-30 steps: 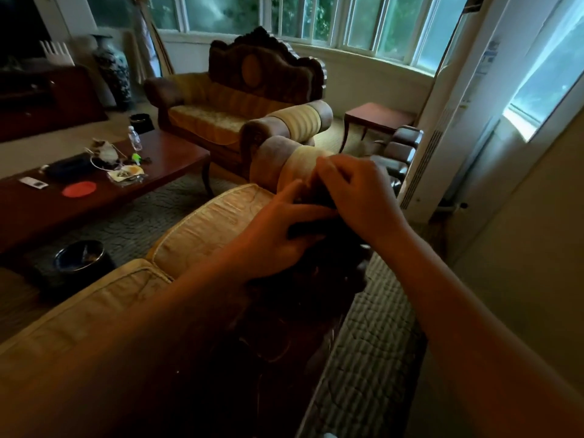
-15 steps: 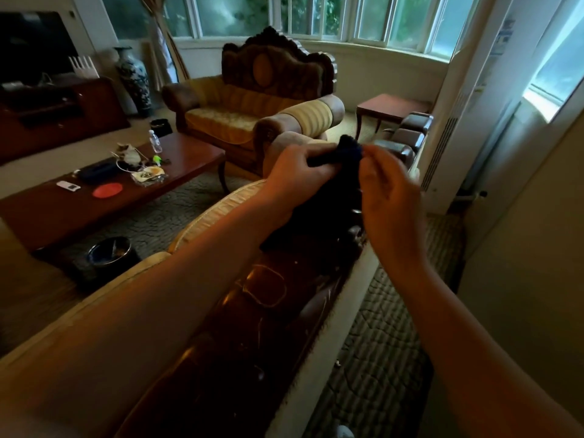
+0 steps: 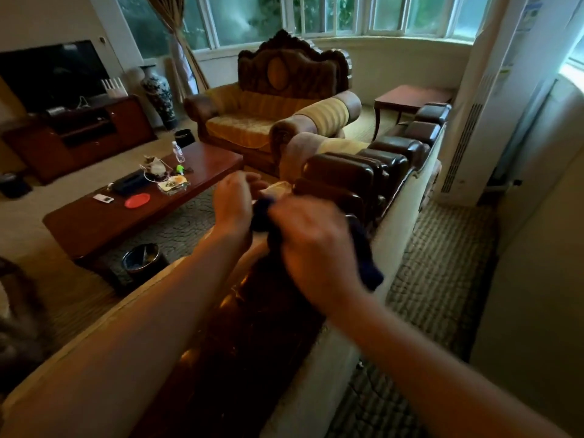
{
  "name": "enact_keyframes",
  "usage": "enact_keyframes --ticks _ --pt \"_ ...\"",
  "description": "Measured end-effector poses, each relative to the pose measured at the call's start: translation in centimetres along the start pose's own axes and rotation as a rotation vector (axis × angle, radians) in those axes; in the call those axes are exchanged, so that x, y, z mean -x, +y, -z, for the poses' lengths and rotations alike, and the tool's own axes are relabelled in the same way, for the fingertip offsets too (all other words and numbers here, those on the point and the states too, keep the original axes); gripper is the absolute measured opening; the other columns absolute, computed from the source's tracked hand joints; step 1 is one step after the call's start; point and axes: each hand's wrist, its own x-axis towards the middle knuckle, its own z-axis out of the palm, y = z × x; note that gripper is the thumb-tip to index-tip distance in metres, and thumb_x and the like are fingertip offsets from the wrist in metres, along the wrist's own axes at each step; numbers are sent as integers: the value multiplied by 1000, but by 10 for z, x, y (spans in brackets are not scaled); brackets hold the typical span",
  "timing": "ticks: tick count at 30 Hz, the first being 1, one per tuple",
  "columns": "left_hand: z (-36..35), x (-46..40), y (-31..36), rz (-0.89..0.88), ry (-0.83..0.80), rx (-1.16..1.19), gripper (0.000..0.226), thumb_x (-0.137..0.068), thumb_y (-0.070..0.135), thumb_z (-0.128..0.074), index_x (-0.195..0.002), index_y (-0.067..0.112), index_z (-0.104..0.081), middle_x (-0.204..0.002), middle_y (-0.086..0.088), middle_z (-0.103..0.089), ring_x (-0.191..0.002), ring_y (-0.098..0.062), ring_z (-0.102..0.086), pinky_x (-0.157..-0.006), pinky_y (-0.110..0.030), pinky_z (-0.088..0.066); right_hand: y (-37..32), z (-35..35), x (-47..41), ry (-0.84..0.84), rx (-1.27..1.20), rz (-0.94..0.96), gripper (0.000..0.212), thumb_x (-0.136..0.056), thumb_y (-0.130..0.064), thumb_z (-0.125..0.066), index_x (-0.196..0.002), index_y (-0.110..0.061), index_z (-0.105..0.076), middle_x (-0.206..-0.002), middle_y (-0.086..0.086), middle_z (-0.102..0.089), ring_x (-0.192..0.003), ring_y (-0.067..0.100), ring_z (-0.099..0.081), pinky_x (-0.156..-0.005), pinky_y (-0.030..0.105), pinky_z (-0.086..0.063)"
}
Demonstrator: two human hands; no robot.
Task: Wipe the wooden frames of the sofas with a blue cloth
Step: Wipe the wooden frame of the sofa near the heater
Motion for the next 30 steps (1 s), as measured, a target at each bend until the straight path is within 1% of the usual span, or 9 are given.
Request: enact_keyframes --ticks 6,12,14,16,19,22,25,28,30 --pt "-3 1 -5 162 -234 -187 33 -100 27 -34 -82 16 -60 -84 -5 -61 -74 -15 -55 -66 -28 -42 26 7 -5 69 68 169 30 -88 -13 -46 -107 -13 -69 -121 9 -64 -116 29 -56 -106 51 -33" --pt "-19 15 -1 50 -248 -215 33 -98 28 -33 -103 13 -61 -89 -3 -62 -74 -10 -58 -61 -18 -50 100 22 -67 353 -91 -297 33 -86 2 -47 -110 -7 -67 -114 10 -65 -109 20 -59 -100 27 -44" --pt "-24 22 -7 -21 -257 -235 34 -95 27 -37 -106 9 -63 -102 -11 -66 -88 -13 -61 -81 -27 -55 78 18 -42 396 -164 -273 34 -85 3 -49 -113 -6 -65 -115 10 -65 -111 14 -55 -101 21 -39" --pt "-26 26 -17 -32 -296 -271 37 -84 18 -46 -109 -6 -59 -106 -15 -63 -96 -19 -56 -89 -22 -51 39 2 1 350 -241 -90 31 -84 0 -52 -111 -6 -67 -115 12 -64 -110 19 -56 -99 32 -41" --pt "-21 27 -32 48 -234 -234 15 -92 8 -47 -95 -1 -58 -99 -6 -58 -90 3 -52 -67 7 -32 14 -16 41 303 -220 80 26 -94 -8 -51 -114 -12 -67 -123 11 -61 -114 25 -55 -94 47 -43" --pt "-24 18 -30 -77 -237 -273 24 -94 3 -44 -113 7 -58 -114 1 -55 -82 18 -52 -80 -6 -38 54 -10 9 407 -206 109 25 -96 -8 -49 -112 -10 -67 -122 12 -61 -115 25 -54 -99 55 -38" --pt "-33 11 -24 -186 -132 -458 36 -101 20 -31 -70 20 -49 -76 1 -54 -75 -16 -48 -71 -33 -35 118 -5 -41 530 -313 -228 30 -92 -1 -44 -115 -3 -64 -125 11 -58 -120 21 -50 -104 43 -40" --pt "-33 8 -27 -195 -83 -515 40 -101 24 -31 -64 20 -46 -70 3 -50 -74 -18 -45 -69 -33 -32 163 -13 -61 499 -616 -757 44 -83 4 -43 -122 -6 -61 -127 9 -58 -123 21 -51 -100 10 -36" --pt "-33 7 -28 -187 -76 -526 40 -101 25 -31 -65 20 -48 -71 3 -52 -72 -17 -47 -66 -34 -33 156 -16 -46 532 -713 -799 44 -85 2 -44 -126 -7 -58 -133 10 -55 -128 19 -48 -103 9 -32"
